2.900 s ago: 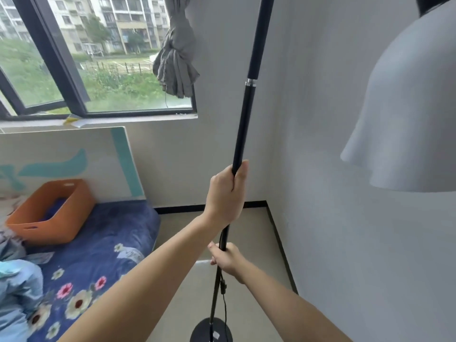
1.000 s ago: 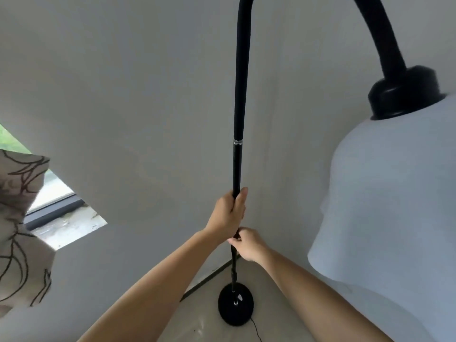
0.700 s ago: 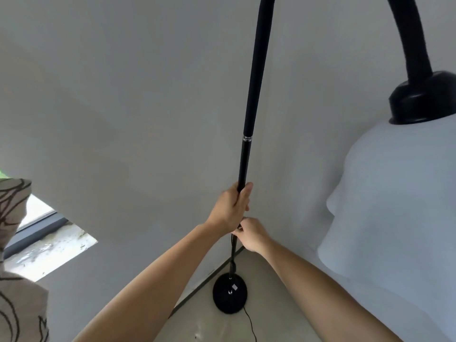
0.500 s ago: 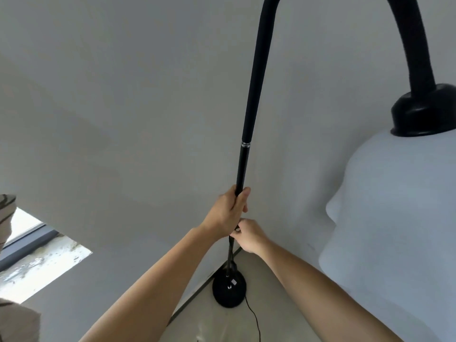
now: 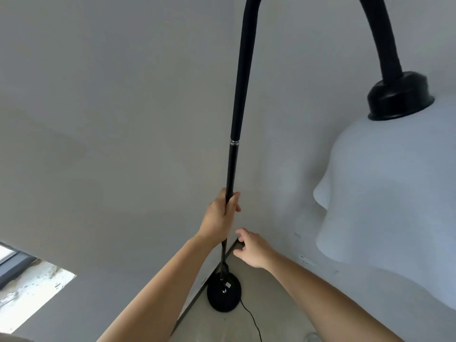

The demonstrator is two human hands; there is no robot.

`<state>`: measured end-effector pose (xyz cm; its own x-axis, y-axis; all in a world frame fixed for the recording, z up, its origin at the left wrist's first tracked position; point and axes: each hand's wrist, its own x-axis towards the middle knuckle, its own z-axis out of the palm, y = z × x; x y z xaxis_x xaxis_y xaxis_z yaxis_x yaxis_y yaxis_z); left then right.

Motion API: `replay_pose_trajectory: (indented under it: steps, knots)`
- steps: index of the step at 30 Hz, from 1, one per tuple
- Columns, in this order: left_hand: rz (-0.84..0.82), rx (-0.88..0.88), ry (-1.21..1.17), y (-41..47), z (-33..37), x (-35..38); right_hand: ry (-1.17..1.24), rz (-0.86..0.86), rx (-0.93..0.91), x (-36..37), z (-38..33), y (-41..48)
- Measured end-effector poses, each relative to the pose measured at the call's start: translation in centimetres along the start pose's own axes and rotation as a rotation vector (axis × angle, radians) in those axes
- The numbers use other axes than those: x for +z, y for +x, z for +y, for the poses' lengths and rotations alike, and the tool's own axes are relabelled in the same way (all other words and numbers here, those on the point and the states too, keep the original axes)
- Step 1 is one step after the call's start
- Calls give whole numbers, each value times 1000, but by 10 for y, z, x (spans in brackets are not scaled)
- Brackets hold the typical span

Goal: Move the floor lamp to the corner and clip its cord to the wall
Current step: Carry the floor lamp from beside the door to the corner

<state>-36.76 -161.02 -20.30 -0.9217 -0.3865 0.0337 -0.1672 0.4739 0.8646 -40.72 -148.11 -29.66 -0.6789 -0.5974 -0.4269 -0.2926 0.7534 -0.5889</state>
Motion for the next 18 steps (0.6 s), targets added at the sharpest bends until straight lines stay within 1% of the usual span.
replay_pose_trajectory:
  steps: [4,6,9,12,18]
  knots:
    - [-75,8,52,-5,-16,2,46,68,37,-5,19,-21]
    - [-85,6,88,-10,-20,5,48,89,45,-8,24,-31]
    - [-64,-13,146,-18,-20,9,35,106,49,-11,34,-48]
    - [-55,-68,194,-35,-18,15,21,102,54,-13,48,-68]
    - [-20,-164,189,-72,-9,23,25,118,29,-18,77,-113]
